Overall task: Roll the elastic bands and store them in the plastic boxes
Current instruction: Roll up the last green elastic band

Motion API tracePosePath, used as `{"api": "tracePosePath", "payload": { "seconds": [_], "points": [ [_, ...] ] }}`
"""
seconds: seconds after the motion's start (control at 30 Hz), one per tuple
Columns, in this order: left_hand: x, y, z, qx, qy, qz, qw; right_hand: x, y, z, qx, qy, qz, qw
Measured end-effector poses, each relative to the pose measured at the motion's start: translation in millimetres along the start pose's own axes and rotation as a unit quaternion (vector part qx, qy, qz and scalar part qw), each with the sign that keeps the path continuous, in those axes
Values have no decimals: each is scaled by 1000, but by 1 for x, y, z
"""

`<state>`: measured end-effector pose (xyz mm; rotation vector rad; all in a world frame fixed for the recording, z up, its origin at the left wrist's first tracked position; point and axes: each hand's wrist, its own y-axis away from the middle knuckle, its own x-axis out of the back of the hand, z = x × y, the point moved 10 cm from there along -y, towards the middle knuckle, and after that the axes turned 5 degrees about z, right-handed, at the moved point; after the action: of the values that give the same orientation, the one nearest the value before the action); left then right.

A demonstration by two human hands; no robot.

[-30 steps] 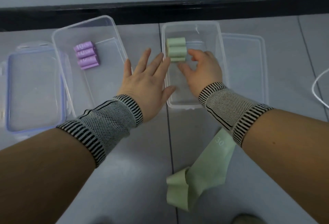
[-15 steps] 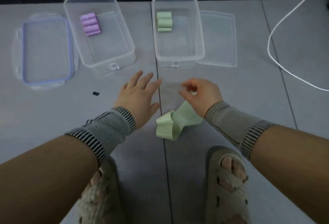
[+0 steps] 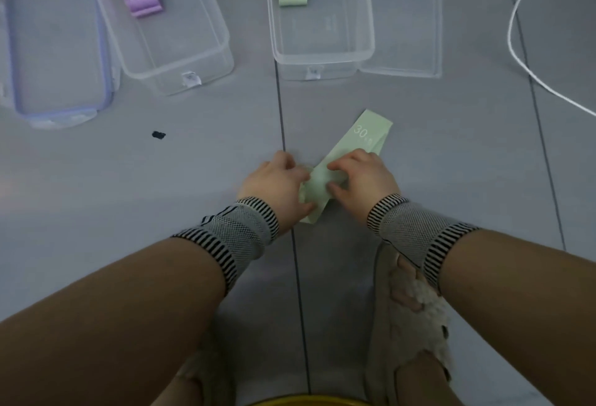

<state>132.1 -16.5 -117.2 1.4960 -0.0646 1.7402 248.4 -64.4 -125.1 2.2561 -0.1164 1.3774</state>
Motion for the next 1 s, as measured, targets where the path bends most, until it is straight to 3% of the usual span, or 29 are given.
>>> {"api": "tracePosePath", "payload": {
  "seconds": [0.17,0.4,0.57,0.67,0.8,0.9,1.0],
  "points": [
    [10,-1,-14,37,29,25,999,-1,-1,2,-2,0,-3,1000],
    [14,-6,-18,30,16,12,999,0,0,-1,2,-2,-7,1000],
    [44,-2,-26,45,208,108,971,6,-3,-26,88,35,3,996],
    [50,1,-38,114,381,109,911,7,-7,-31,99,30,3,995],
    [38,4,-47,213,621,87,750,16,-14,-27,73,13,25,997],
    [34,5,-43,242,720,73,646,34,-15,-29,51,-48,84,994],
    [35,3,-42,253,762,77,591,58,-8,-37,49,-144,171,973]
  ]
}}
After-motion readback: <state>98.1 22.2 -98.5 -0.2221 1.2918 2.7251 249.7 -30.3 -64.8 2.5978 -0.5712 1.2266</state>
